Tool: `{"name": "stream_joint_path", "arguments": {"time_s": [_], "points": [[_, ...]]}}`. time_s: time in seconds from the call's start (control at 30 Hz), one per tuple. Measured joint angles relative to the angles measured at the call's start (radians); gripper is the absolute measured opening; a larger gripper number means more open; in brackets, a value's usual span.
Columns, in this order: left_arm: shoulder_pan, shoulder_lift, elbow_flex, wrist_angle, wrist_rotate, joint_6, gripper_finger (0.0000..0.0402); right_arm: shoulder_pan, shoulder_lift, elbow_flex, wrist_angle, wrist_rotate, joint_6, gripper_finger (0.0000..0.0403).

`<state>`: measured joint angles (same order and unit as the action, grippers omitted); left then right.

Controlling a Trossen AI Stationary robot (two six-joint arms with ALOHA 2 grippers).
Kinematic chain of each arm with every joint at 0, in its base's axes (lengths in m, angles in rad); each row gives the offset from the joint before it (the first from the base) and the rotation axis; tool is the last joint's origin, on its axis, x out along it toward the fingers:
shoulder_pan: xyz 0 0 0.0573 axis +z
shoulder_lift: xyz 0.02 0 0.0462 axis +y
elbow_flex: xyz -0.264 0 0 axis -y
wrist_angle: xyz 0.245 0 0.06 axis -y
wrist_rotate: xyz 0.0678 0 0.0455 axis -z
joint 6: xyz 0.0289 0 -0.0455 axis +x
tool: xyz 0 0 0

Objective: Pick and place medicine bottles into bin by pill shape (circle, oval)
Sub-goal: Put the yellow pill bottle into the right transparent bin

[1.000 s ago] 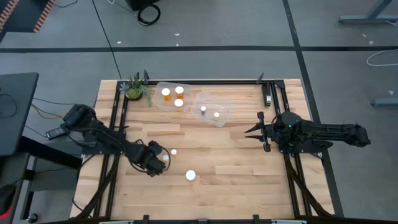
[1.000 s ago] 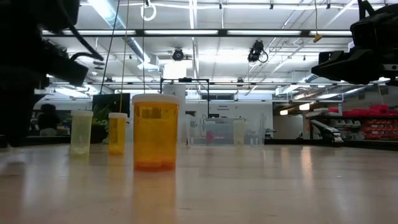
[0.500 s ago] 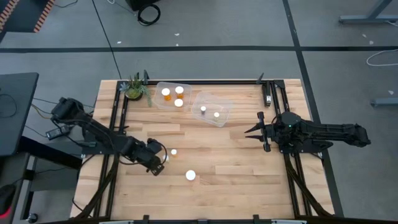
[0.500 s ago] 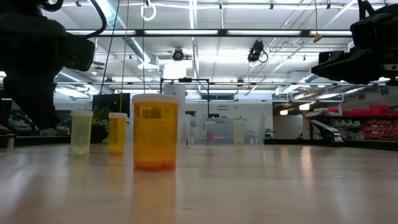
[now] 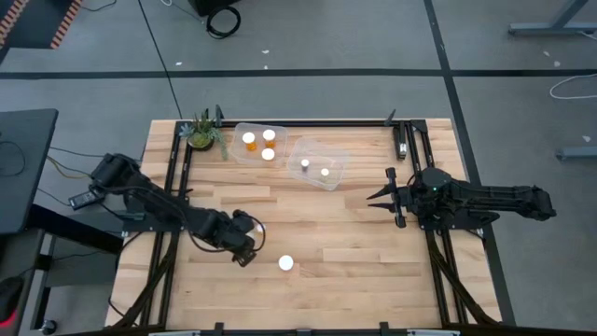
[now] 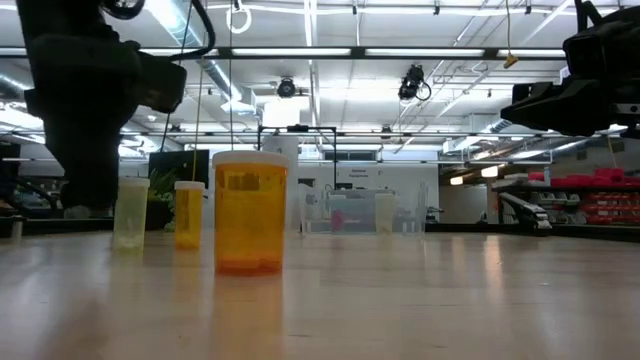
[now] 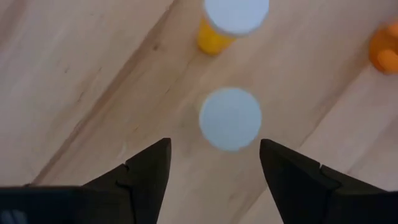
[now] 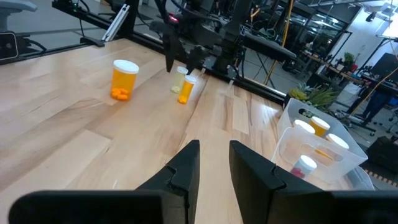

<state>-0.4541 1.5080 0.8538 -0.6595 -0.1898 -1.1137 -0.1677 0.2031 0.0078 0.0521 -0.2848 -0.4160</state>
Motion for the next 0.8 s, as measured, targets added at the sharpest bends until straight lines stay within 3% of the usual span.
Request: {"name": "stream_joint_path", "arguments": {"time_s": [0.37,0.8], "points": [[0.041,0.046,0.043,-0.024,0.000,0.064,0.0252,0.000,0.000,0.000,0.000,0.000,0.000,0.0093],[0.055,0.046,0.043,0.001,0.000,0.087,0.0176,0.000,0.000,0.000,0.000,0.000,0.000,0.0093]]}}
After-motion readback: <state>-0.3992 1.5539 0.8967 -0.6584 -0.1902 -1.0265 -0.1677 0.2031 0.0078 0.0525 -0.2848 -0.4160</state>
